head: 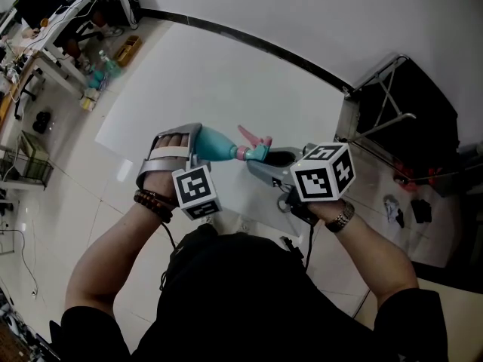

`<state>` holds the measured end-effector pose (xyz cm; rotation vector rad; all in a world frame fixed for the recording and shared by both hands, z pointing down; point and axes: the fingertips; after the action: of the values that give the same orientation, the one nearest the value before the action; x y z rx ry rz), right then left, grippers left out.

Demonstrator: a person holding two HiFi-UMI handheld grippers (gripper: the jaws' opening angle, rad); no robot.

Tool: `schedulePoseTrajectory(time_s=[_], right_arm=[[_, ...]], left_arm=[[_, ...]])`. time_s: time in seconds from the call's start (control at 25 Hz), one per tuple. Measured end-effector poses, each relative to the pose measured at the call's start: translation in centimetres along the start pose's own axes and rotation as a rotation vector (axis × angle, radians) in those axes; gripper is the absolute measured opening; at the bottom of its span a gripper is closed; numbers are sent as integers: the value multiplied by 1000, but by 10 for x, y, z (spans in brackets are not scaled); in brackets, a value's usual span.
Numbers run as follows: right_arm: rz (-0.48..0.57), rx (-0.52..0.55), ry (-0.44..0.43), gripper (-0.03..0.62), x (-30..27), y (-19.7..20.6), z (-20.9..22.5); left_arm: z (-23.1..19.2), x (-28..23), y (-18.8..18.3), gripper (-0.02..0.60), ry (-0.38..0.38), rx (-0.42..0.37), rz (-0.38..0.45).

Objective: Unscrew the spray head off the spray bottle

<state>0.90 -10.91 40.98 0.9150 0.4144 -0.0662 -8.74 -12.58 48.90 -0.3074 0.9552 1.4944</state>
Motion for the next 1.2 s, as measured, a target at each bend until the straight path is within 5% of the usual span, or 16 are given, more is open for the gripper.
schedulePoseTrajectory(time_s=[0.2, 0.96, 1.2], right_arm=[[-21, 121, -21, 77, 5, -9, -4], [-16, 155, -9, 77, 56, -28, 0], [33, 147, 41, 77, 72, -39, 15]], left_arm=[[1, -4, 6, 416, 9, 39, -5], [15, -33, 45, 417, 73, 236, -17], [17, -44, 57, 417, 94, 372, 5]])
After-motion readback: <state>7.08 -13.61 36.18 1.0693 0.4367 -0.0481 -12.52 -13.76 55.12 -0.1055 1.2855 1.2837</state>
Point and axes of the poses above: the fingertips, and each gripper's own axes: x backward along the fingers, z to its right, y out of its underside, and after that the axes turned 15 degrees about z, right-handed
